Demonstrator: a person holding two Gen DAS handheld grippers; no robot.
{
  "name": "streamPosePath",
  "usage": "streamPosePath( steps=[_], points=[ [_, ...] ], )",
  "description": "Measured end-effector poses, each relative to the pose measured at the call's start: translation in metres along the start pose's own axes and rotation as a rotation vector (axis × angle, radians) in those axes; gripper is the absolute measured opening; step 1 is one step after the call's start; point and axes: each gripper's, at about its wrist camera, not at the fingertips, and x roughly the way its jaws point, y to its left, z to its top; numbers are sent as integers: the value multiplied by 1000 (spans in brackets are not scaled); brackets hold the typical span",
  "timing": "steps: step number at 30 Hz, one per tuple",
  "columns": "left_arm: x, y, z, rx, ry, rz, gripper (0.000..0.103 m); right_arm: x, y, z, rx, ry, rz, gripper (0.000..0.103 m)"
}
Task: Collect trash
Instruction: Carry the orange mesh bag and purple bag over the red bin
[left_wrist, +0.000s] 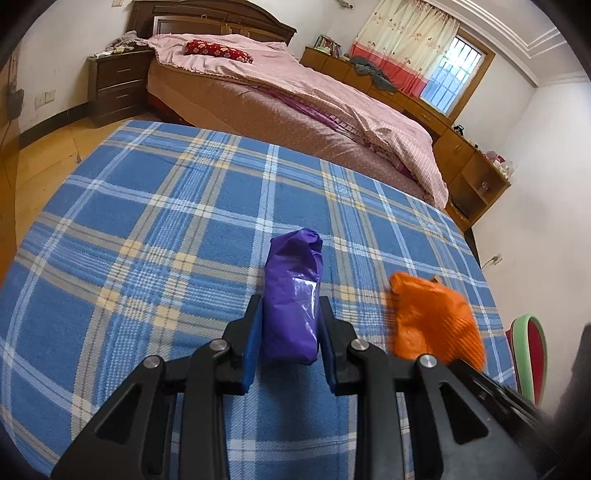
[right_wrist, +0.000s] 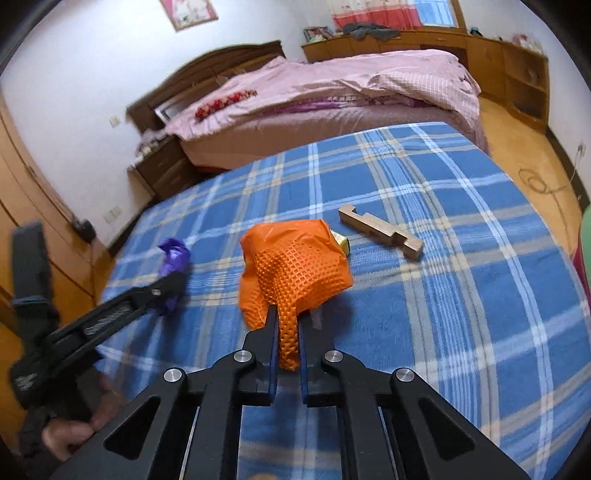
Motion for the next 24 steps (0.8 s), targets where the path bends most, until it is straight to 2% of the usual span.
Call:
streamPosePath(
  steps=[5,19,24],
  points=[
    [-2,1,0,-8,-8,-12,28,-36,-20,-12,78,-61,22,8],
    [-8,-9,-1,26,-27,-10,28,-141,-111,-40,255,-239,-80,8],
    [-14,-13,-3,-5,-14,-31,28,-167,-132,-44,291,-288,-100,8]
  ],
)
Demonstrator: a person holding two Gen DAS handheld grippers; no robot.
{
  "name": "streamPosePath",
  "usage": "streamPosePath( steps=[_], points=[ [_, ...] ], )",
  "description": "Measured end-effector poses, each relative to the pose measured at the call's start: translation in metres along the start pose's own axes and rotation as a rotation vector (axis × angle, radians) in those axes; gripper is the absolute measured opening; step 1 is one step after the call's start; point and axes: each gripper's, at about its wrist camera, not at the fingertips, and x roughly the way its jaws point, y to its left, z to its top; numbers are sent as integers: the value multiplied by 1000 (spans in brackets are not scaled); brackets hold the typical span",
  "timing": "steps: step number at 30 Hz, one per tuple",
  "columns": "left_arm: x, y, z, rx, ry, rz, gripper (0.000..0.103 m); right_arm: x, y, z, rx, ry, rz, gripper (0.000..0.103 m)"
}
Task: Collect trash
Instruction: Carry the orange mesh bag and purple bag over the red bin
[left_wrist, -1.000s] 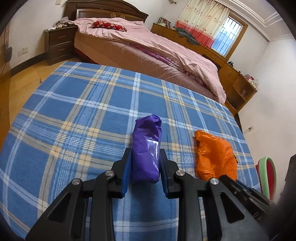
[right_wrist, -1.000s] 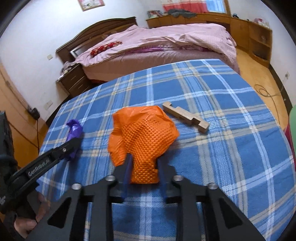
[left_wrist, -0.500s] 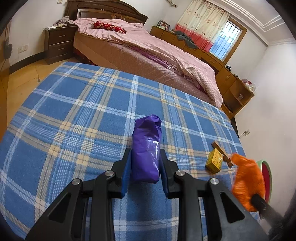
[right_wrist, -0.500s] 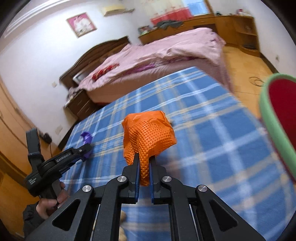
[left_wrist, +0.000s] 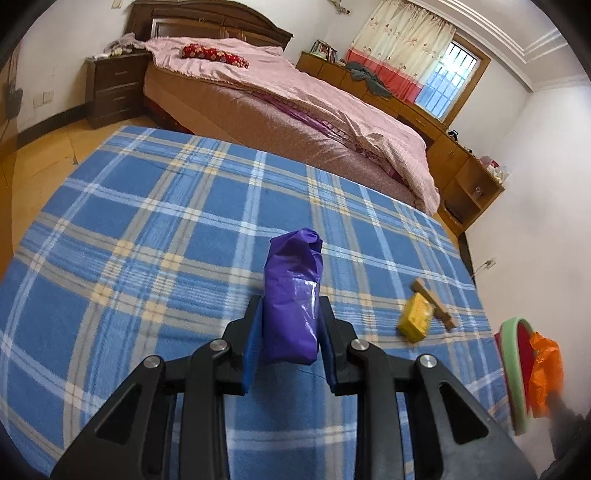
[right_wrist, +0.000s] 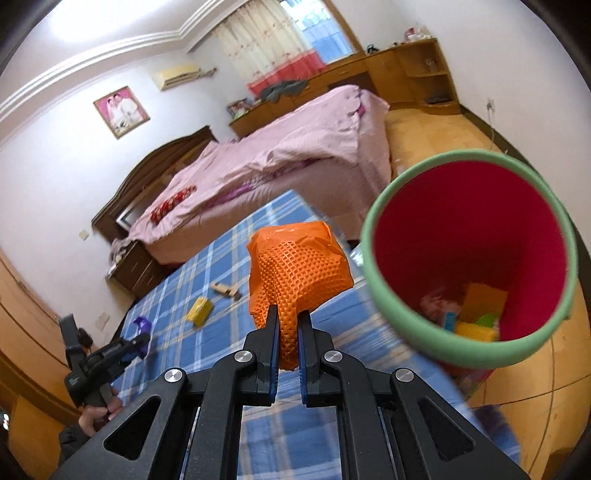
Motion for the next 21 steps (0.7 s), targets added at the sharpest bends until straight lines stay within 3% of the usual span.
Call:
streamPosePath(
  steps=[5,21],
  points=[
    [-15,-25,-4,39,-13,-17,28,-20,-18,10,26,-50,-25,8],
    [-42,-157,-32,201,48,-228,28,-62,-77,9,155,-125,-43,8]
  ],
)
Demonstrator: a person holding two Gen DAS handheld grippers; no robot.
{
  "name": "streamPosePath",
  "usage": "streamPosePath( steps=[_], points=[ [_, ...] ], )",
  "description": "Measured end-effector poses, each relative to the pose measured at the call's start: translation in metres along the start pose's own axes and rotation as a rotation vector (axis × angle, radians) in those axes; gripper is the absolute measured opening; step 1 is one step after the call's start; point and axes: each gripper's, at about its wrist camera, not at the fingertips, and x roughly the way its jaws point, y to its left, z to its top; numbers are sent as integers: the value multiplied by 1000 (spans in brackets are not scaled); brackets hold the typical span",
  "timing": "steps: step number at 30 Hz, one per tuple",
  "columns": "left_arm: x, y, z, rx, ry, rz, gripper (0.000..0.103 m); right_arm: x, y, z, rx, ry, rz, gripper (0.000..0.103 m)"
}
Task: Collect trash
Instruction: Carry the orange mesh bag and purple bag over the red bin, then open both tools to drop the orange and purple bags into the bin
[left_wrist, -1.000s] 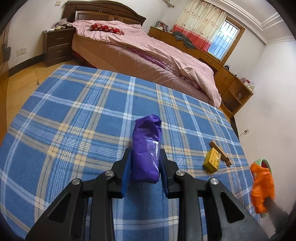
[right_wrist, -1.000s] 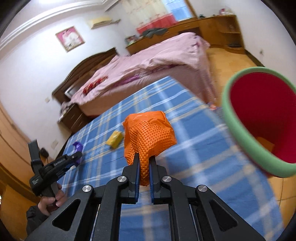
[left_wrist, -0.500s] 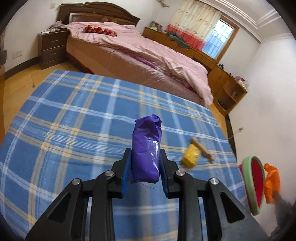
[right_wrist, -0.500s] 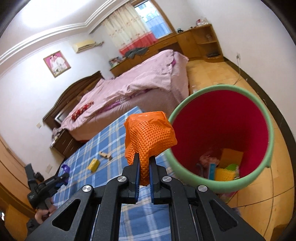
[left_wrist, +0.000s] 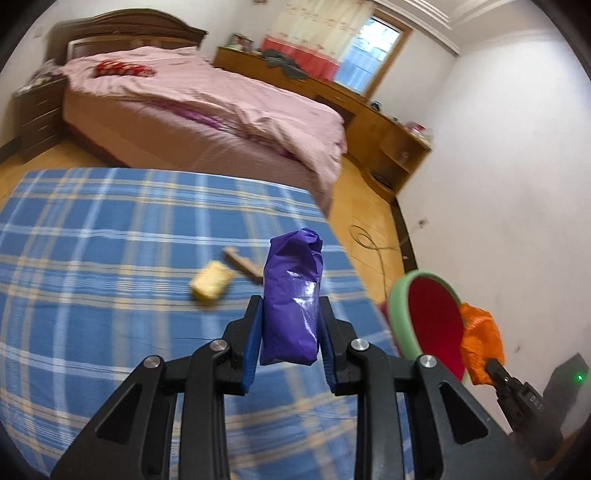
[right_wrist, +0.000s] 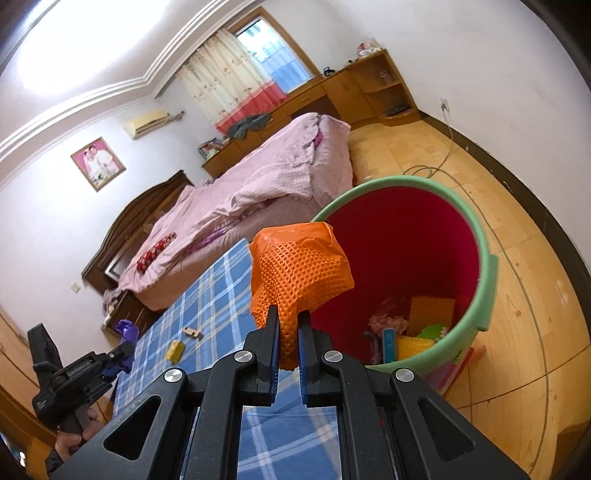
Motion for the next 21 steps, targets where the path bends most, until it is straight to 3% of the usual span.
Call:
streamPosePath(
  steps=[11,21],
  points=[
    [31,-88,-9,111,108,-116,28,-17,-48,4,129,-25,-21,8],
    [68,-155,-30,273,188,-170,28,-17,-78,4,198,-17,-45,9]
  ],
)
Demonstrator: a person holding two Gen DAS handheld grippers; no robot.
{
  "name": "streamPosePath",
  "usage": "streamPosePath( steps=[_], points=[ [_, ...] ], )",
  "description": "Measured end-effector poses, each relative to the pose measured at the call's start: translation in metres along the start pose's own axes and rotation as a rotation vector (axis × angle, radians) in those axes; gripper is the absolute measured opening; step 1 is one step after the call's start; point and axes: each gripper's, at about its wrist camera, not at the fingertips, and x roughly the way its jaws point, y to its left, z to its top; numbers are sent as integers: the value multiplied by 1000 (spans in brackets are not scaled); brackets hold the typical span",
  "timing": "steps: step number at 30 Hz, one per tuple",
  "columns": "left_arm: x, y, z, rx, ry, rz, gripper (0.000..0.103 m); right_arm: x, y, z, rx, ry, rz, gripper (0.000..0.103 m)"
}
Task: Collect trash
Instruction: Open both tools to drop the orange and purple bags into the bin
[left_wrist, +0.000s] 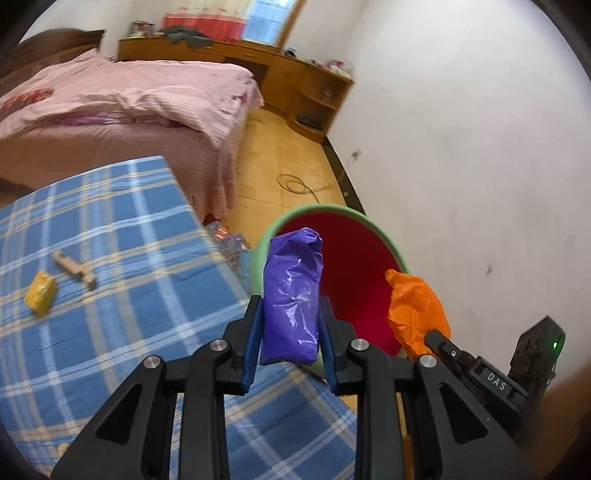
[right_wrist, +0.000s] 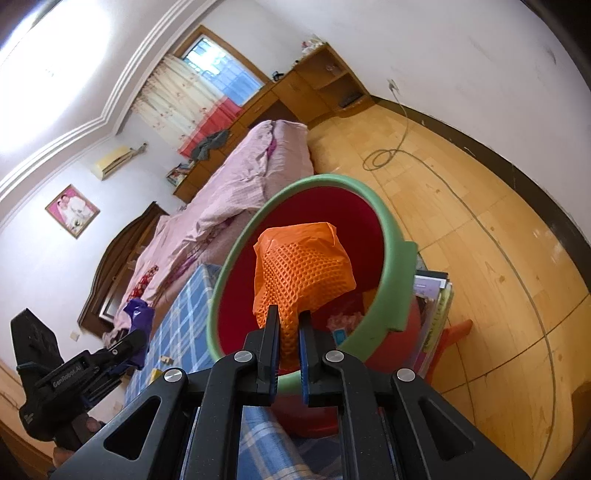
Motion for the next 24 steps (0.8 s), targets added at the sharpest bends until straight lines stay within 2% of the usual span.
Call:
streamPosePath(
  steps=[8,12,16,22,24],
  points=[
    [44,-22,-6,80,88,-9,28,11,-12,2,20,16,-23,11],
    [54,-29,-10,114,89,-2,29,17,-19,1,27,32,-30,11],
    [57,-34,-12,137,94,-3,44,19,-19,1,29,40,-31,11],
    [56,-36,-13,148,91,3,46,21,-11,1,-13,37,-45,13],
    [55,-33,-13,137,94,5,46,21,-6,0,-38,38,-50,20]
  ],
)
